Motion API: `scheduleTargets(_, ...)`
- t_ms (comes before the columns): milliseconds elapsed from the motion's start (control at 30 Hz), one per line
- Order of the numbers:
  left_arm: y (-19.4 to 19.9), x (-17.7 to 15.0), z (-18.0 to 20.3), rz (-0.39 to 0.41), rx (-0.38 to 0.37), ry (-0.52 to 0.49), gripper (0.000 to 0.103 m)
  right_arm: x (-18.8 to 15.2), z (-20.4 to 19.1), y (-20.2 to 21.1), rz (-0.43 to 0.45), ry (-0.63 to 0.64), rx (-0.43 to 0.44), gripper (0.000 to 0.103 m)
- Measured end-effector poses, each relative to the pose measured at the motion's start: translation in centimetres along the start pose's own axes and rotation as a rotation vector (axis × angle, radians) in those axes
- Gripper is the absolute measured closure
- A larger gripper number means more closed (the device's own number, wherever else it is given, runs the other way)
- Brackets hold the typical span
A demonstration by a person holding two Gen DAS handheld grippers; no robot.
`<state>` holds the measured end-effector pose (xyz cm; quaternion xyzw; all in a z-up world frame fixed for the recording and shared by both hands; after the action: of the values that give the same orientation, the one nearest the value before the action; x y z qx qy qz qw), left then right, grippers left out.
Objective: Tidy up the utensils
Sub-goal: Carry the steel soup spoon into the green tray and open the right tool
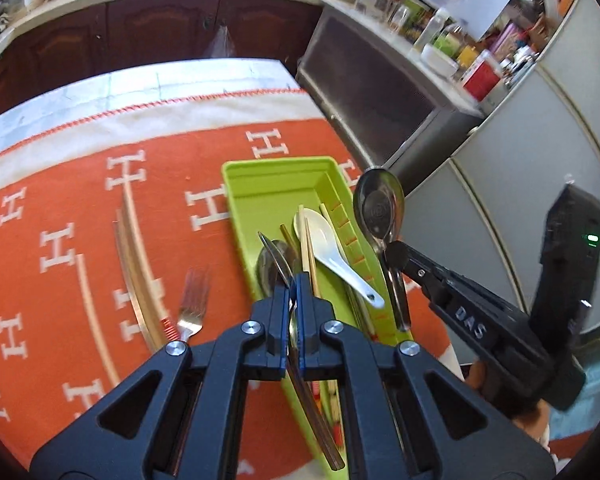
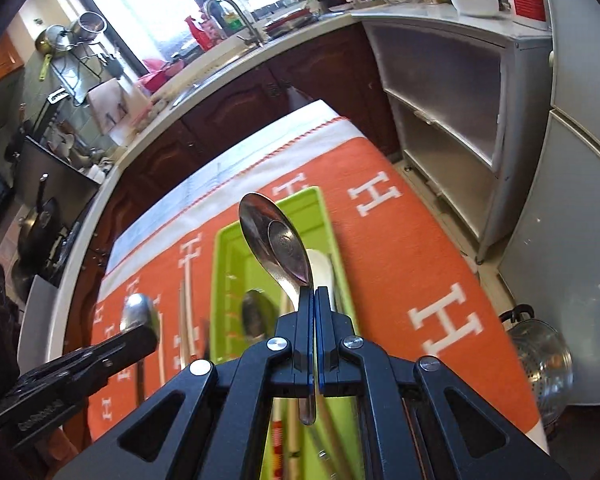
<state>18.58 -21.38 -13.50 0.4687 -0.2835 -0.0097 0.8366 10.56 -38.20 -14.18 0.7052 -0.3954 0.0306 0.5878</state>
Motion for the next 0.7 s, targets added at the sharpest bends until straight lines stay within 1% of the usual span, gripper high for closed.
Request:
scheduleTargets(133, -3.2, 0.3, 0.3, -0.039, 0.032, -0.014, 0.102, 1.2, 0.3, -2.3, -0.022, 0.018, -0.008, 0.102)
scheduleTargets(233, -4.4, 0.3, 0.0, -0.046, 0.051, -0.018, 0.102, 1.8, -0.8, -4.5, -0.054, 0.039, -0.010, 0.102)
scheduleTargets(267, -4.4, 0.3, -0.1, -0.043, 0.057, -0.022, 0.102, 1.9, -0.9, -5.2, -0.067, 0.035, -0.006, 0.099)
scheduleTargets(367, -3.9, 0.3, 0.0, -0.031, 0.072, -0.043, 0.102, 2.4, -1.6, -6.5, -0.070, 0.035, 0.011, 0.097)
scheduleTargets(533, -1.8, -0.3, 0.1, -0.020, 0.088, -0.057, 0.094, 2.3, -2.8, -6.4, -0.058, 0.065, 0.018, 0.095)
scheduleTargets(667, 0.7, -1.6, -0.3, -0.009, 0.110, -0.051, 0.080, 0.9, -3.5, -4.3, -0.050, 0.088, 0.038, 0.095)
scheduleTargets(700, 1.4, -2.0, -0.4, -0.006, 0.117, -0.053, 0.078, 0.6, -3.7, -3.8, -0.046, 0.100, 0.041, 0.094)
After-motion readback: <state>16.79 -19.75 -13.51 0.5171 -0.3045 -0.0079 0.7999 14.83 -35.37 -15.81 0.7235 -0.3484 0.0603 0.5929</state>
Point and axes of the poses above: each gripper's, at about its wrist camera, not at the fingertips, and y roughly against the way its jaws point, z to its right, x to its top, the point moved 4 cm from there along -y, roughly the way its jaws point, and after that the axes turned 7 degrees about -x, right-handed, at the moved point
